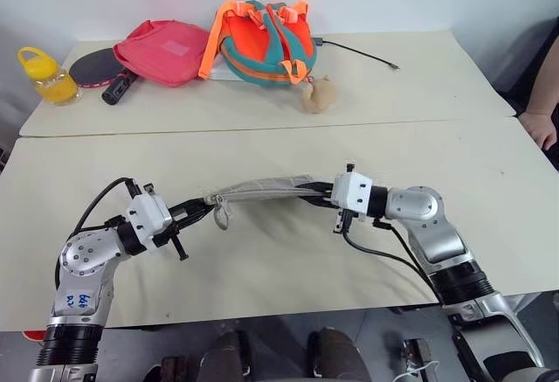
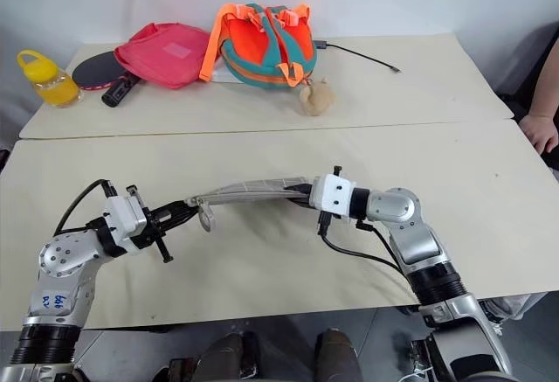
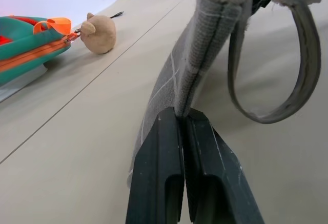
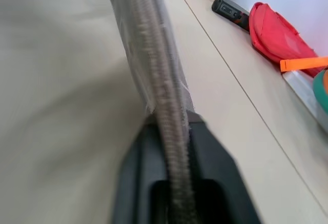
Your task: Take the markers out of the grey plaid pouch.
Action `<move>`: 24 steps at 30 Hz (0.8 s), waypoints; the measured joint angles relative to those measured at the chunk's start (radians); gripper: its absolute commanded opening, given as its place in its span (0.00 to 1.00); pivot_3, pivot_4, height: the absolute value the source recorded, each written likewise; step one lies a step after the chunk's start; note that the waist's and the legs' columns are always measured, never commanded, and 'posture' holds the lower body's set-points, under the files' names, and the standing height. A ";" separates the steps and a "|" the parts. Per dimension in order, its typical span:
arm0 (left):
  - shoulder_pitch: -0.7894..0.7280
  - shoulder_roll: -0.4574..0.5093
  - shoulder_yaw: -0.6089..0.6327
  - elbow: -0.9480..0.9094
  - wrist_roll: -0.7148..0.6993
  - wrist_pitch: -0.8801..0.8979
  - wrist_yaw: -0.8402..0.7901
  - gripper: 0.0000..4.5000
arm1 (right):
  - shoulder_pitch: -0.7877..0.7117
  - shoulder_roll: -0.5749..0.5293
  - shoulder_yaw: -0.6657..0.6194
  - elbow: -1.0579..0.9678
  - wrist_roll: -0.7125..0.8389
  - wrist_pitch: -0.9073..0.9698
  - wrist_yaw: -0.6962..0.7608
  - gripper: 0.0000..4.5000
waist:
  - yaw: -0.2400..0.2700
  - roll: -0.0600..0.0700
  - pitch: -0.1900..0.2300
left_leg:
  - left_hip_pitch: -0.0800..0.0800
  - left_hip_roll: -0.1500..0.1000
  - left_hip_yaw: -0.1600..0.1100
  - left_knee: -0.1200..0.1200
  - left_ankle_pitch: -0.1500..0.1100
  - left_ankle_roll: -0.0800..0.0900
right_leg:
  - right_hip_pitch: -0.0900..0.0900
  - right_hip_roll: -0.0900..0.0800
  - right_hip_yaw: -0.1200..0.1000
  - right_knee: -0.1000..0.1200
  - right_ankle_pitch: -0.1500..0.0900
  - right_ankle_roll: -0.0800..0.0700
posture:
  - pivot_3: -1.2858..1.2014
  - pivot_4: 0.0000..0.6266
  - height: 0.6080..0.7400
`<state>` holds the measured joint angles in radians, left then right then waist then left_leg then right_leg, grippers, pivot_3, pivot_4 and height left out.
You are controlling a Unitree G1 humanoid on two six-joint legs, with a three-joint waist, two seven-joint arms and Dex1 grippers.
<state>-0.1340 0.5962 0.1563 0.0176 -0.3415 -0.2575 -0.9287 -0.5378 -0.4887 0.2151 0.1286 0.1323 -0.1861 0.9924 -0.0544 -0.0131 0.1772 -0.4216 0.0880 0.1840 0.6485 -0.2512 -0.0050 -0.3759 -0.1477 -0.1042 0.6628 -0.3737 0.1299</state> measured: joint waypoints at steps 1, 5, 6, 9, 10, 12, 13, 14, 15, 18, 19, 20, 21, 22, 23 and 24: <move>0.000 -0.002 0.000 0.001 0.000 -0.002 0.001 0.00 | 0.000 0.000 -0.007 -0.013 0.019 0.021 0.005 0.39 | 0.000 0.000 0.000 | 0.000 0.000 0.000 0.000 0.000 0.000 | 0.000 0.000 0.000 0.000 0.000 0.000 | 0.52 0.24 1.00; 0.002 -0.008 0.000 0.001 0.002 -0.003 0.011 0.00 | -0.001 -0.020 -0.030 -0.064 0.057 0.085 0.015 0.70 | 0.001 0.000 0.000 | 0.000 0.000 0.000 0.000 0.000 0.000 | 0.000 0.000 0.000 0.000 0.000 0.000 | 0.52 0.24 1.00; 0.002 -0.008 0.000 0.001 0.007 -0.003 0.017 0.00 | -0.001 -0.029 -0.032 -0.084 0.063 0.107 0.019 0.77 | 0.001 0.000 0.000 | 0.000 0.000 0.000 0.000 0.000 0.000 | 0.000 0.000 0.000 0.000 0.000 0.000 | 0.52 0.24 1.00; -0.014 -0.010 -0.006 0.002 0.066 -0.003 0.072 0.00 | -0.005 -0.047 -0.048 -0.162 0.090 0.177 0.017 0.84 | 0.002 0.000 0.000 | 0.000 0.000 0.000 0.000 0.000 0.000 | 0.000 0.000 0.000 0.000 0.000 0.000 | 0.52 0.24 1.00; -0.028 -0.013 -0.011 0.001 0.096 -0.003 0.102 0.00 | -0.014 -0.047 -0.059 -0.198 0.103 0.205 0.010 0.84 | 0.003 0.000 0.000 | 0.000 0.000 0.000 0.000 0.000 0.000 | 0.000 0.000 0.000 0.000 0.000 0.000 | 0.52 0.24 1.00; -0.058 -0.032 -0.020 0.001 0.145 -0.007 0.153 0.00 | -0.035 -0.040 -0.078 -0.249 0.135 0.265 -0.022 0.84 | 0.005 0.000 0.000 | 0.000 0.000 -0.001 0.001 0.000 0.000 | 0.000 0.000 0.000 0.000 0.000 0.000 | 0.52 0.24 1.00; -0.076 -0.039 -0.028 0.001 0.184 -0.011 0.185 0.00 | -0.044 -0.022 -0.097 -0.277 0.168 0.313 -0.046 0.84 | 0.006 -0.001 0.000 | 0.000 0.000 -0.001 0.001 0.000 0.000 | 0.000 0.000 0.000 0.000 0.000 0.000 | 0.52 0.24 1.00; -0.098 -0.044 -0.039 0.001 0.228 -0.024 0.222 0.00 | -0.045 -0.005 -0.117 -0.310 0.212 0.369 -0.071 0.84 | 0.009 -0.001 0.000 | 0.000 0.000 -0.001 0.001 0.000 0.000 | 0.000 0.000 -0.001 0.000 0.000 0.000 | 0.52 0.24 1.00; -0.118 -0.046 -0.047 0.001 0.270 -0.040 0.256 0.00 | -0.045 0.002 -0.128 -0.343 0.258 0.426 -0.090 0.84 | 0.011 -0.001 0.000 | 0.000 0.000 -0.001 0.000 0.000 0.000 | 0.000 0.000 -0.001 0.000 0.000 0.000 | 0.52 0.24 1.00; -0.172 -0.050 -0.060 0.004 0.396 -0.081 0.366 0.00 | -0.011 -0.009 -0.151 -0.452 0.427 0.645 -0.116 0.84 | 0.023 -0.001 -0.001 | -0.001 0.000 -0.001 0.000 -0.001 0.001 | 0.000 0.000 -0.001 -0.001 0.000 0.000 | 0.52 0.24 1.00; -0.183 -0.054 -0.063 0.004 0.424 -0.089 0.391 0.00 | 0.005 -0.015 -0.152 -0.485 0.475 0.705 -0.124 0.84 | 0.026 -0.001 -0.001 | -0.001 0.000 -0.001 -0.001 -0.001 0.001 | 0.000 0.000 -0.001 -0.001 0.000 0.000 | 0.52 0.24 1.00; -0.196 -0.059 -0.069 0.006 0.453 -0.099 0.419 0.00 | 0.027 -0.019 -0.148 -0.522 0.523 0.772 -0.133 0.84 | 0.028 -0.001 -0.001 | -0.001 0.000 -0.001 -0.001 -0.001 0.001 | 0.000 0.000 -0.001 -0.001 0.000 0.000 | 0.52 0.24 1.00; -0.207 -0.069 -0.079 0.010 0.483 -0.113 0.448 0.00 | 0.051 -0.022 -0.131 -0.558 0.550 0.826 -0.145 0.84 | 0.029 -0.001 -0.001 | -0.001 -0.001 -0.001 -0.001 -0.001 0.001 | 0.000 0.000 -0.001 -0.002 0.000 0.000 | 0.52 0.24 1.00; -0.211 -0.079 -0.088 0.010 0.500 -0.125 0.470 0.00 | 0.066 -0.022 -0.106 -0.576 0.554 0.855 -0.159 0.84 | 0.028 -0.001 -0.001 | -0.001 -0.001 -0.001 0.000 -0.001 0.001 | 0.000 -0.001 -0.001 -0.002 0.000 0.000 | 0.52 0.24 1.00; -0.212 -0.089 -0.098 0.009 0.510 -0.130 0.486 0.00 | 0.084 -0.018 -0.087 -0.586 0.548 0.867 -0.174 0.84 | 0.027 -0.001 -0.001 | -0.001 -0.001 -0.001 0.000 -0.001 0.001 | 0.000 0.000 -0.001 -0.002 0.000 0.000 | 0.52 0.24 1.00; -0.212 -0.092 -0.108 0.009 0.521 -0.137 0.493 0.00 | 0.097 -0.009 -0.072 -0.589 0.539 0.870 -0.189 0.84 | 0.026 -0.001 -0.001 | -0.001 -0.001 -0.001 0.000 -0.001 0.001 | 0.000 0.000 -0.001 -0.002 0.000 0.000 | 0.52 0.24 1.00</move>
<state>-0.3455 0.5038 0.0483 0.0269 0.1796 -0.3946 -0.4354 -0.4403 -0.4973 0.1435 -0.4603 0.6708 0.6836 0.8039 -0.0284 -0.0144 0.1766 -0.4229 0.0875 0.1831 0.6483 -0.2523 -0.0039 -0.3758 -0.1481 -0.1052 0.6610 -0.3736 0.1298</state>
